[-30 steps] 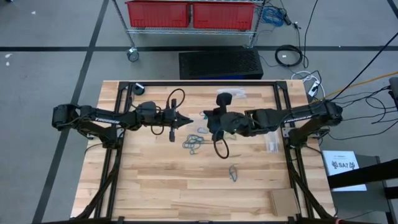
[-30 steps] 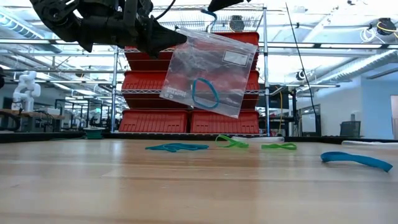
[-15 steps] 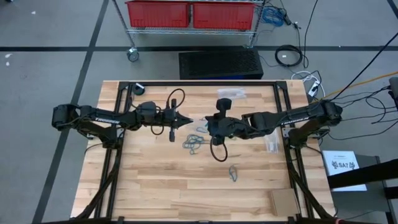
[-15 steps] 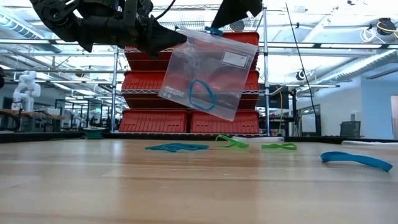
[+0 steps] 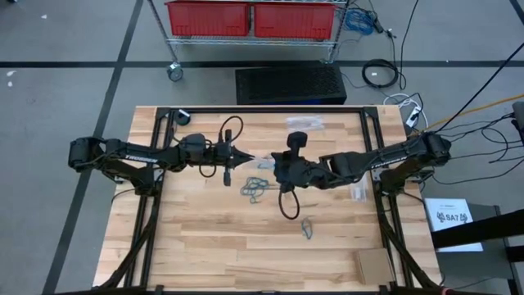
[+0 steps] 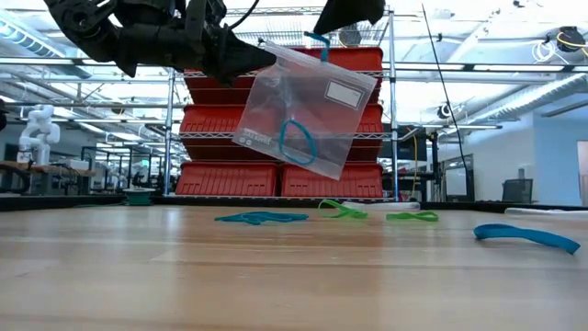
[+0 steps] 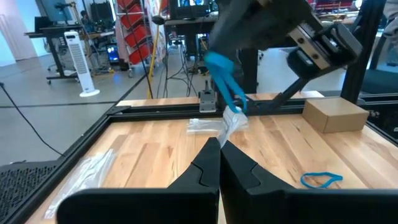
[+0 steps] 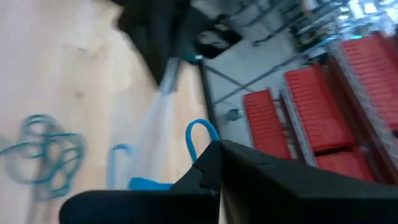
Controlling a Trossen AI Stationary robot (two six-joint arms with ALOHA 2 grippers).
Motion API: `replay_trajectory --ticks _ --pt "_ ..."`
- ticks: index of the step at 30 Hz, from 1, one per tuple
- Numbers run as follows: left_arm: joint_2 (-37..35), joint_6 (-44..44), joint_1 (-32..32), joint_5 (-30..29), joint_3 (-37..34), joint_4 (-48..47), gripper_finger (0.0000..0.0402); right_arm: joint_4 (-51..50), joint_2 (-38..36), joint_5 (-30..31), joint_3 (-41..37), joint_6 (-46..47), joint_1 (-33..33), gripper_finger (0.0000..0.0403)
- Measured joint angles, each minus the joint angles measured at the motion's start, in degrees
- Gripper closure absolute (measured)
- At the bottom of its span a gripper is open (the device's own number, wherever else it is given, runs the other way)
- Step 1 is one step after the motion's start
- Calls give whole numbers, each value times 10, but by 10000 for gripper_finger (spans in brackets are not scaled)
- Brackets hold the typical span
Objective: Sort rubber bands
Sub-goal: Put the blue rubber band into the transparent zip bag
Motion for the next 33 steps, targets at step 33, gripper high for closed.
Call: replay_trajectory --ticks 33 --pt "0 -140 0 -45 0 46 401 34 5 22 0 -80 -5 403"
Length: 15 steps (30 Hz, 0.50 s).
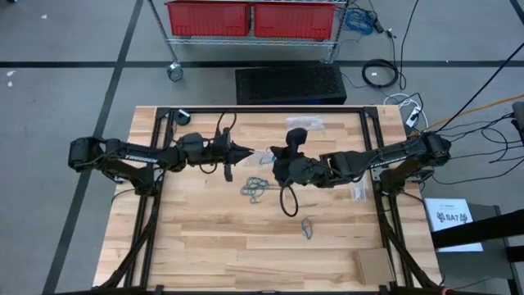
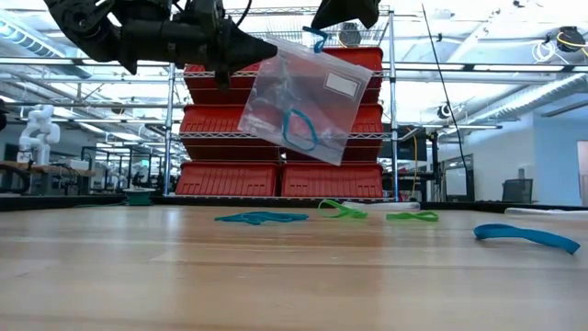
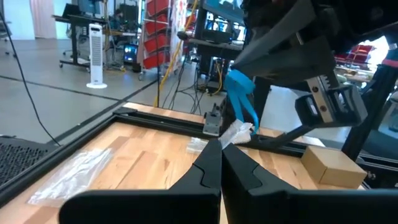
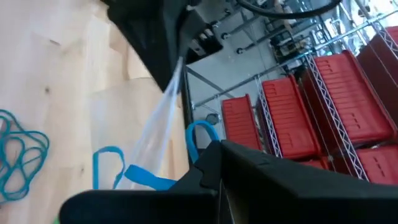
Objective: Sort rubber bands
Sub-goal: Put the blue rubber band into the transparent zip bag
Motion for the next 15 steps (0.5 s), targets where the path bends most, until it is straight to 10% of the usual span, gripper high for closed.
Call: replay_trajectory --ticks 15 --pt "0 -15 5 -2 0 -3 401 -7 46 20 1 -52 9 403"
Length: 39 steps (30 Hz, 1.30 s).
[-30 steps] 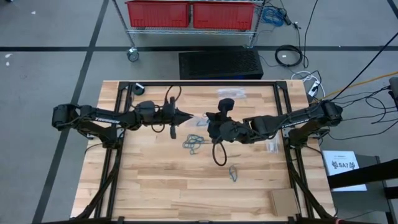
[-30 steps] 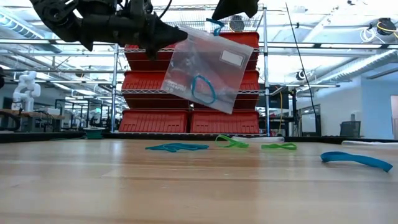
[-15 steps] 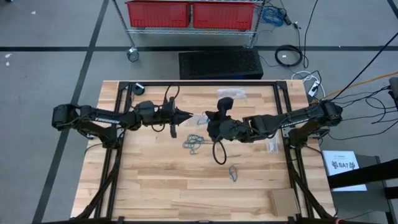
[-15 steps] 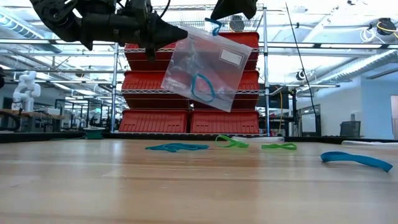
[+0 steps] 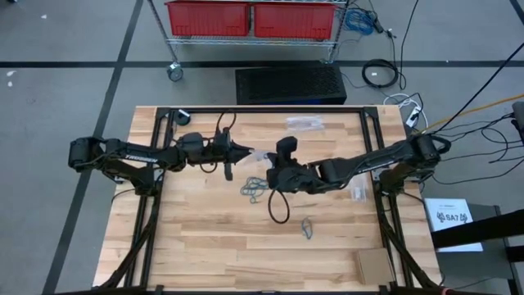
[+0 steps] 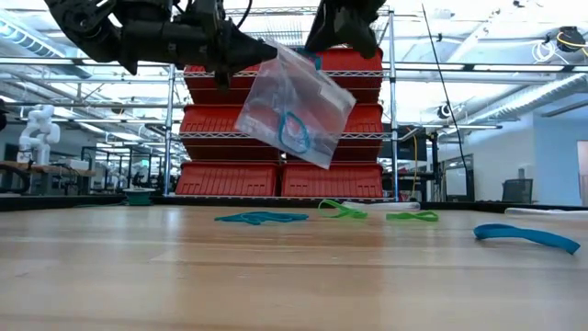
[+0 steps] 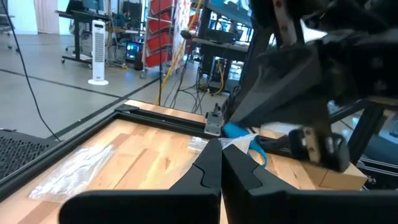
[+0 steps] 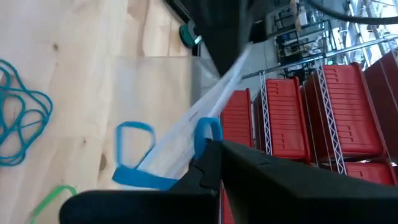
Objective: Sort rubber bands
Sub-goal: Put the blue rubber band into the transparent zip bag
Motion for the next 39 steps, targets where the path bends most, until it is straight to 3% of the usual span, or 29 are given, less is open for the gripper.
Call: replay_trajectory --ticks 9,16,21,28,39 --pt "0 -14 0 -7 0 -3 401 -16 -74 -12 12 88 8 403" --pt "0 -52 0 -48 0 -3 401 -41 -55 109 -2 176 19 403" --pt "0 -60 0 -89 0 -3 401 -37 -53 80 -15 307 19 403" --pt "0 -75 -2 -102 0 7 401 78 -53 150 -51 280 13 403" --pt "0 -86 -2 -102 0 20 401 257 -53 144 -119 204 -14 403"
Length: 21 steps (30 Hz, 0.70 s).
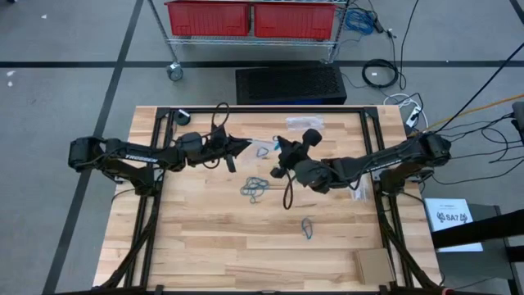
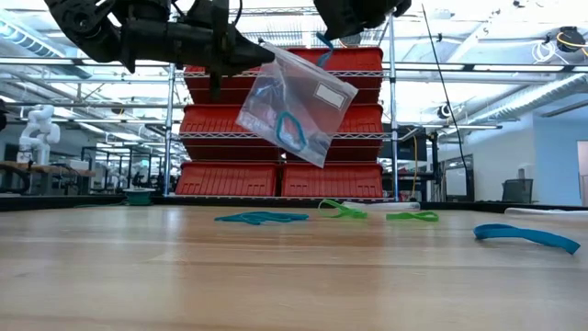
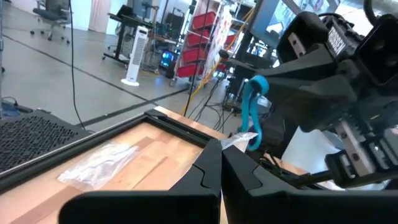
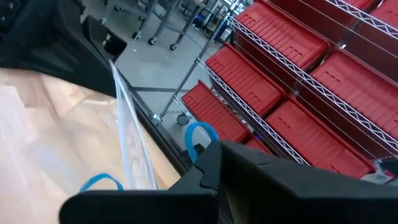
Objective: Sort rubber bands
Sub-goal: Put the blue rubber band into the transparent zip bag
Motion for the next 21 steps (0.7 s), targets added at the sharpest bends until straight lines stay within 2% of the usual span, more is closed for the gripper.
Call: replay_trajectory --ticks 3,6,9,11,13,18,21 --pt "0 -1 0 1 0 0 401 17 0 -16 -5 -8 -4 403" --pt "0 -1 0 3 0 -1 401 17 0 -60 -5 -13 -6 403" --pt "0 7 0 15 0 -7 401 14 -1 -104 -5 -62 -6 403" --pt "0 13 0 25 0 -16 401 -24 -10 -141 -2 -75 -2 403" --pt "0 20 2 35 0 -35 401 -101 -25 -197 15 -46 -1 403" --pt "0 20 24 91 0 -98 401 -331 -60 -398 64 108 -16 403" --pt "0 1 36 145 0 -149 401 -397 -72 -520 71 170 -29 403"
